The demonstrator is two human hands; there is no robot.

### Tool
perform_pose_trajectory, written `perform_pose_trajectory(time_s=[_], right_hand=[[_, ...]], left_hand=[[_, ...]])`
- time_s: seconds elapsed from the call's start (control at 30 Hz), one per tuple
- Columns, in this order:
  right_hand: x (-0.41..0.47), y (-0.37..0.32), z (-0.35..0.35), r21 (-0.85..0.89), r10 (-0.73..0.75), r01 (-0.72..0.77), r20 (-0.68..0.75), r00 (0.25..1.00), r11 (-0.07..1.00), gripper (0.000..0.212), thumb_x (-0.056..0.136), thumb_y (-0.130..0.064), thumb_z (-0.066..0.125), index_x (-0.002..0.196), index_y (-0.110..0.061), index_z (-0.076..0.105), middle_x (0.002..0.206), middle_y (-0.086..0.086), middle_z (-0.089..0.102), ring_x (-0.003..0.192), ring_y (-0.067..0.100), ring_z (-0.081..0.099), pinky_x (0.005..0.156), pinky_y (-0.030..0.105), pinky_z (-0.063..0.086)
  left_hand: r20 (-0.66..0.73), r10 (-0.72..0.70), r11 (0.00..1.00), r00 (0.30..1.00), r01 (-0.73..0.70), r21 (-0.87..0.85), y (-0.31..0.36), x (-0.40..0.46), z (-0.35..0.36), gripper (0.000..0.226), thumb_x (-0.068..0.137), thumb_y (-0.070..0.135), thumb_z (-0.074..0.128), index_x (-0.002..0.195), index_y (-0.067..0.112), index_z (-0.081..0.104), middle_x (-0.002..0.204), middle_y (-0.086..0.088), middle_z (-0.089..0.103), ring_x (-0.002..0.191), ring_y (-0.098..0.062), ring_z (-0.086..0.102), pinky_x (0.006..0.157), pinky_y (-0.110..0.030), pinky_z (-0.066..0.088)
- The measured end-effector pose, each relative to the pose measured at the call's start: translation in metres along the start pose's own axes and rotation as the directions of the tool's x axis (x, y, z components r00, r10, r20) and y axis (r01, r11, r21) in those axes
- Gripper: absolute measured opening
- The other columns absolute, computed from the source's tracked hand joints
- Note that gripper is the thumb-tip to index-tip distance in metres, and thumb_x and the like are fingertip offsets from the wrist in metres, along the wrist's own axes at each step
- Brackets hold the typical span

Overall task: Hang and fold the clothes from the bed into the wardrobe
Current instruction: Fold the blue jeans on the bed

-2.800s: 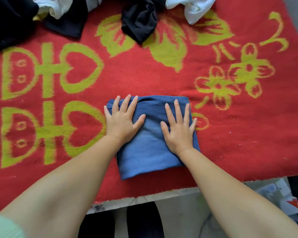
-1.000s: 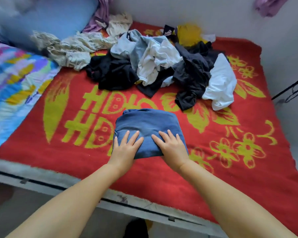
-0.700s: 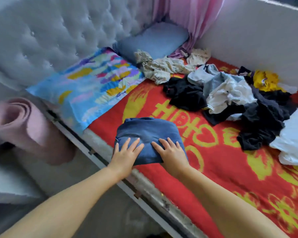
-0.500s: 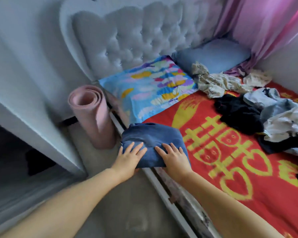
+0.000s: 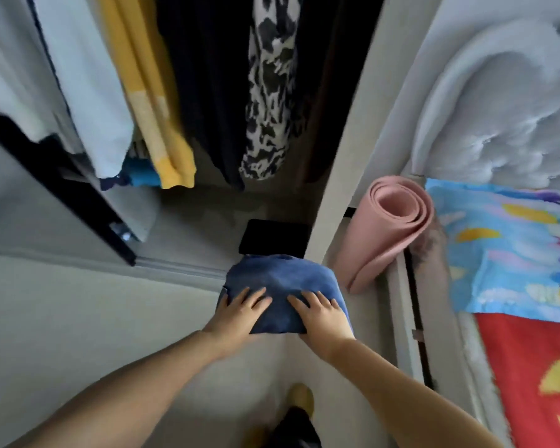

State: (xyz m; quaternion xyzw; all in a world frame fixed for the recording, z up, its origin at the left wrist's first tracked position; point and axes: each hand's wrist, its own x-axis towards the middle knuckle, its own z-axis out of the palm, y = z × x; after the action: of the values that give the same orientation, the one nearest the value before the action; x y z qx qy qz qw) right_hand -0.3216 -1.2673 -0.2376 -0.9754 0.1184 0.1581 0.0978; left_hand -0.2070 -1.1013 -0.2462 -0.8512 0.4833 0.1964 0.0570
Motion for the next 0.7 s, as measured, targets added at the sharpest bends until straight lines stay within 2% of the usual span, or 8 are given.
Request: perform_pose_trajectory(time_s=[0.13,0.27,0.5,0.63,0.7], right_hand=[[0.055,-0.043,0.003,-0.010,-0.131,0.132,0.041,0.991,0.991,0.063,0.091,-0.028,0.052,0.149,-0.029,0.026,0.150,0.004,0.032,0.137,0.025,0.030,0.109,0.041,0.029],[0.111,-0.058,0.010,-0.013,-0.156,0.158,0.095,0.983,0.987,0.065,0.092,-0.026,0.051,0.150,-0.030,0.023,0.152,0.004,0.029,0.140,0.026,0.026,0.112,0.043,0.027],[0.258,-0.039,0.073,0.007,-0.141,0.141,0.130,0.981,0.990,0.065,0.091,-0.026,0.048,0.151,-0.028,0.023,0.152,0.003,0.029,0.139,0.022,0.027,0.111,0.039,0.027],[0.346,-0.020,0.130,-0.032,-0.085,0.091,0.145,0.986,0.995,0.064,0.093,-0.025,0.048,0.151,-0.030,0.020,0.154,0.005,0.024,0.137,0.030,0.029,0.109,0.044,0.032],[0.384,-0.006,0.157,-0.063,-0.047,0.053,0.098,0.994,0.997,0.065,0.093,-0.023,0.049,0.151,-0.030,0.021,0.154,0.007,0.023,0.138,0.032,0.028,0.108,0.046,0.032]], left_hand=[[0.019,-0.128,0.991,0.992,0.129,-0.028,-0.060,-0.008,0.015,0.067,0.095,0.029,0.049,0.152,0.023,0.015,0.160,0.003,0.009,0.146,-0.020,0.012,0.116,-0.050,0.015],[0.066,-0.175,0.984,0.982,0.176,-0.007,-0.108,0.016,0.032,0.069,0.095,0.033,0.049,0.152,0.025,0.012,0.160,0.006,0.005,0.146,-0.019,0.010,0.116,-0.053,0.013],[0.098,-0.158,0.986,0.983,0.162,-0.038,-0.196,0.137,0.087,0.065,0.096,0.030,0.046,0.152,0.024,0.012,0.160,0.003,0.003,0.147,-0.023,0.003,0.116,-0.055,0.006],[0.062,-0.157,0.988,0.986,0.157,-0.007,-0.240,0.220,0.140,0.067,0.095,0.029,0.048,0.152,0.024,0.014,0.159,0.002,0.009,0.146,-0.023,0.012,0.117,-0.051,0.010],[0.002,-0.150,0.989,0.989,0.150,-0.018,-0.255,0.264,0.164,0.068,0.094,0.028,0.049,0.152,0.023,0.014,0.159,0.001,0.012,0.146,-0.024,0.013,0.117,-0.051,0.009]])
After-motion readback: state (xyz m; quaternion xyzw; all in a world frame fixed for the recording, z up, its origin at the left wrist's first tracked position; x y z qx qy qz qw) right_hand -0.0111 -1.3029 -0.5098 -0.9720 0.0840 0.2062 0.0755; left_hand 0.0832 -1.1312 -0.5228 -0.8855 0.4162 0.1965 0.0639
